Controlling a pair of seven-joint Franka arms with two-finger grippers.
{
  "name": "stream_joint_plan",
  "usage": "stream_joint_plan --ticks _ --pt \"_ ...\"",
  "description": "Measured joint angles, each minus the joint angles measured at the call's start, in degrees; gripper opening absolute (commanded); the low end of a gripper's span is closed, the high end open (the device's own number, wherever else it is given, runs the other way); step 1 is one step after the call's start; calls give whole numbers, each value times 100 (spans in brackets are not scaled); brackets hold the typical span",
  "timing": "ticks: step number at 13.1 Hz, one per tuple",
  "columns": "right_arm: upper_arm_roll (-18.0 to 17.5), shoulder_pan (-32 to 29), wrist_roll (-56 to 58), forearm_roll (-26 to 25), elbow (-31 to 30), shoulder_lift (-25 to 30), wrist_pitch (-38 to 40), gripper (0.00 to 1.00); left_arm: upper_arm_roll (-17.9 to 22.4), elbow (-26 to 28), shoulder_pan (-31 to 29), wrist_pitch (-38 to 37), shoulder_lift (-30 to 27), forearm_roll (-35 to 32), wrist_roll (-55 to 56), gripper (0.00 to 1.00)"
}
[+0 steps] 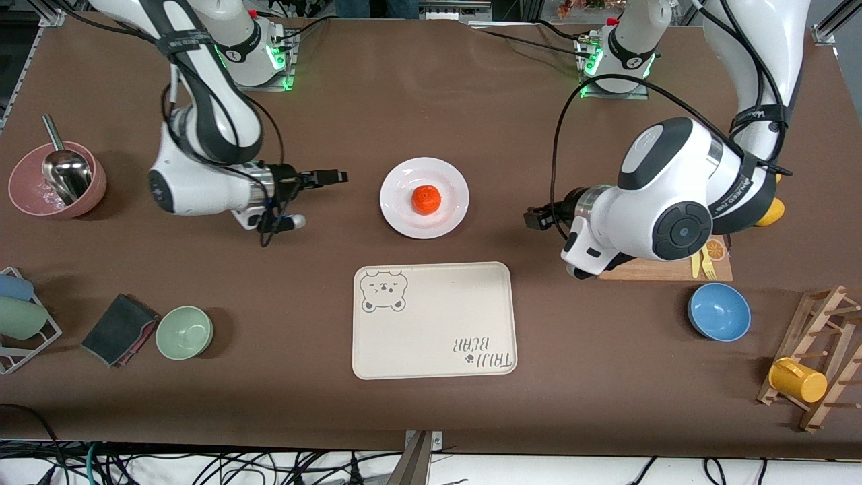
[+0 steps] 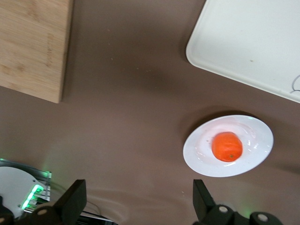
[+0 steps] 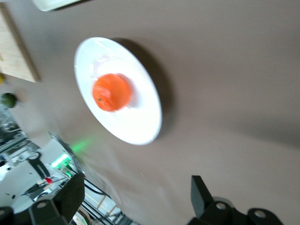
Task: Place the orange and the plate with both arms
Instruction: 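Grip the plate rim with the right gripper while the left gripper withdraws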
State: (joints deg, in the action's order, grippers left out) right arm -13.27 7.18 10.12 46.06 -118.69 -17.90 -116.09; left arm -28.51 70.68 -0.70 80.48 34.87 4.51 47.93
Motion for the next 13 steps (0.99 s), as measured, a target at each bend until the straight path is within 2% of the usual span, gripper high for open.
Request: stream_joint_plan --ticks 4,7,9,10,13 --pt "-595 1 803 901 -240 -747 -1646 100 11 -34 -134 -113 -72 -262 -389 100" --pt "-712 5 1727 1901 -190 -1246 -2003 100 70 -38 -352 -205 -78 -473 -488 100" --pt "-718 69 2219 2391 -98 -1487 -2060 98 80 -66 -648 -213 -104 -724 -747 100" --pt "-721 134 2315 2489 -53 -1571 -2164 89 83 -70 -849 -219 -133 -857 -1040 100" --pt "-734 326 2362 2537 -1 -1678 -2346 48 85 -119 -1294 -264 -354 -1394 -1955 100"
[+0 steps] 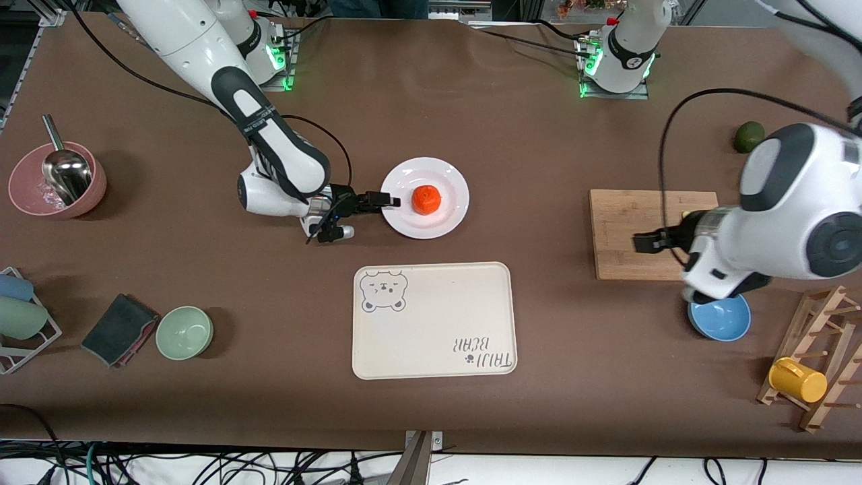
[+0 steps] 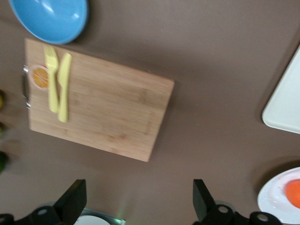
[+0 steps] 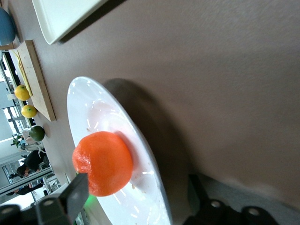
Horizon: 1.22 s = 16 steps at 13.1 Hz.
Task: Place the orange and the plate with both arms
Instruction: 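Grip the plate rim with the right gripper while the left gripper withdraws, then slide the plate with the right gripper onto the bear tray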
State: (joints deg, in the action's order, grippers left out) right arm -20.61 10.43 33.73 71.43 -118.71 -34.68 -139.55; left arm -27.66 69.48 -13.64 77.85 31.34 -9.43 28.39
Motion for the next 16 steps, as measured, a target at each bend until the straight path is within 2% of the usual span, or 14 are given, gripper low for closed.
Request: stream_joint_plan --ticks 1,2,3,4,8,11,13,14,16 --pt "-1 34 10 3 1 -34 -24 38 -1 -11 -39 -45 -124 -95 -90 100" --pt "-1 44 73 4 3 -83 -49 24 0 -12 -57 -78 -241 -142 -116 100" --pt "1 42 184 5 7 -134 -56 5 -1 -12 -106 -100 -332 -156 -161 100" --pt "3 39 343 5 15 -180 -58 0 -9 -12 -224 -102 -402 -157 -307 100" --pt "-3 35 875 8 50 -247 -45 0 -40 -12 -688 -115 -569 -111 -1061 100" --pt "8 27 912 7 126 -249 -65 0 -112 -3 -700 -101 -603 -107 -1116 100" --pt "19 13 912 8 277 -247 -68 0 -100 140 -649 167 -668 -105 -1163 100" --pt "24 5 910 8 392 -247 -69 0 31 395 -547 463 -812 -64 -1211 100" --pt "43 -33 906 8 686 -244 -73 0 687 1132 -99 1009 -1309 318 -1514 100"
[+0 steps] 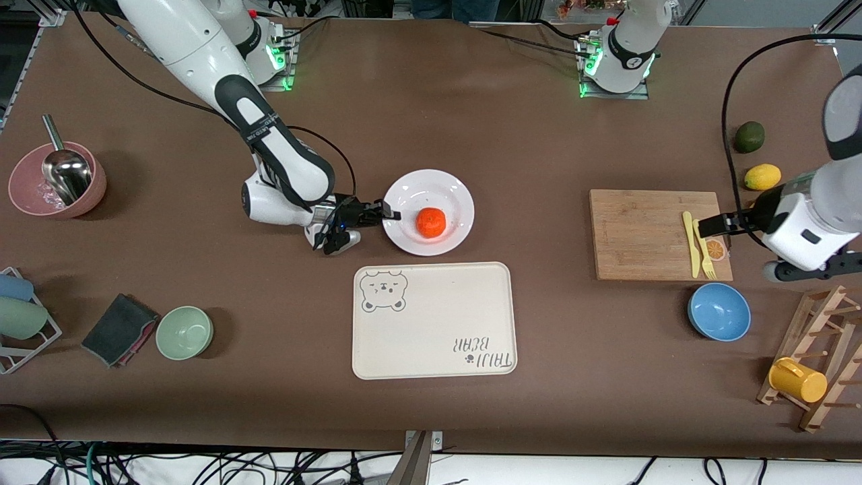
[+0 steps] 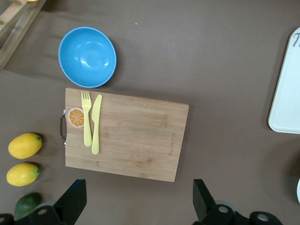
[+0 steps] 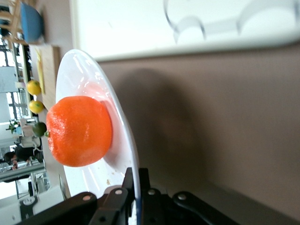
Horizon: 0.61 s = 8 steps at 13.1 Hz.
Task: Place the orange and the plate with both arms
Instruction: 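Slide the plate with the right gripper onto the bear tray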
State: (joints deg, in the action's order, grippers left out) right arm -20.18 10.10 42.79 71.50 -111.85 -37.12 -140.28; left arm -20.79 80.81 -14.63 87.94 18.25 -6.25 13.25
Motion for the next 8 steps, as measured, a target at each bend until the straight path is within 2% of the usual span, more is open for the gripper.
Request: stream_joint_plan --ticks 2,4,6,8 --pt "18 -64 -132 0 425 -30 1 0 810 619 464 173 -513 386 -564 100" --pt "37 -79 -485 -62 915 -211 -4 0 1471 999 855 210 -942 571 -863 100" --pt "124 -78 -674 -312 1412 -561 -12 0 1773 1198 1103 211 -1284 588 -994 100" --pt "173 -76 -839 -486 2065 -1061 -13 0 1849 1290 1185 211 -1505 588 -1060 100"
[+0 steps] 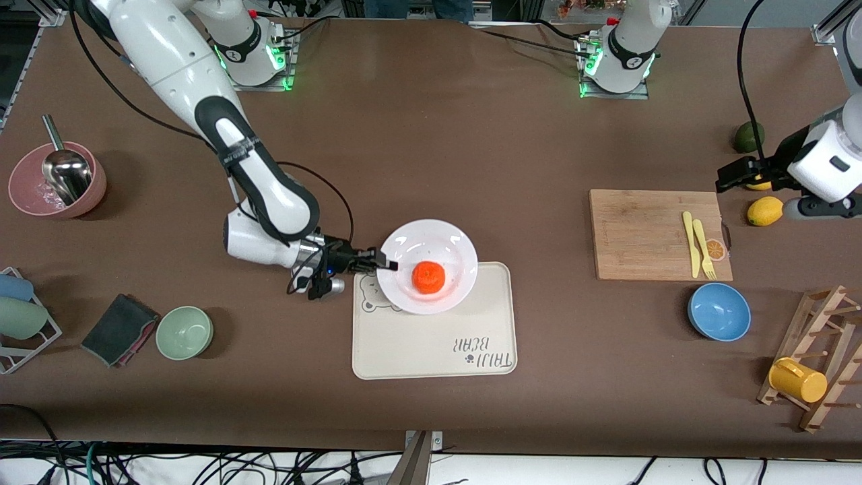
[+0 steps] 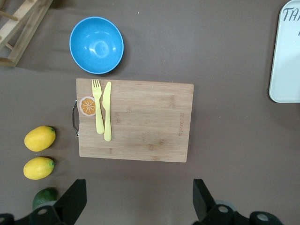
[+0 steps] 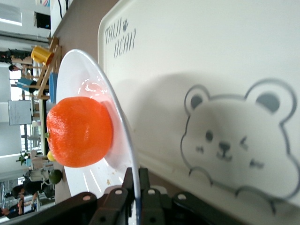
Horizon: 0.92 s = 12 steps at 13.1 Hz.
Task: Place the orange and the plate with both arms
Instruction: 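Slide the plate with the right gripper onto the bear tray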
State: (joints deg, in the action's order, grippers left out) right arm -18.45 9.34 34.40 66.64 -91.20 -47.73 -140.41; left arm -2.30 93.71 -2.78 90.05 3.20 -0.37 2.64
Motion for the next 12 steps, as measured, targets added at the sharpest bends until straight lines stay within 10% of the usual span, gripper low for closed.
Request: stream_joint_plan --ticks 9,10,12 --pt "545 701 -887 -435 1749 -1251 -358 0 444 211 369 -47 -313 0 -207 100" --pt "723 855 -988 -434 1793 -1249 -353 19 448 212 369 -69 -322 0 -208 100" --pt "969 1091 -1075 -469 1886 -1247 -361 100 461 212 369 -88 -346 0 -210 100"
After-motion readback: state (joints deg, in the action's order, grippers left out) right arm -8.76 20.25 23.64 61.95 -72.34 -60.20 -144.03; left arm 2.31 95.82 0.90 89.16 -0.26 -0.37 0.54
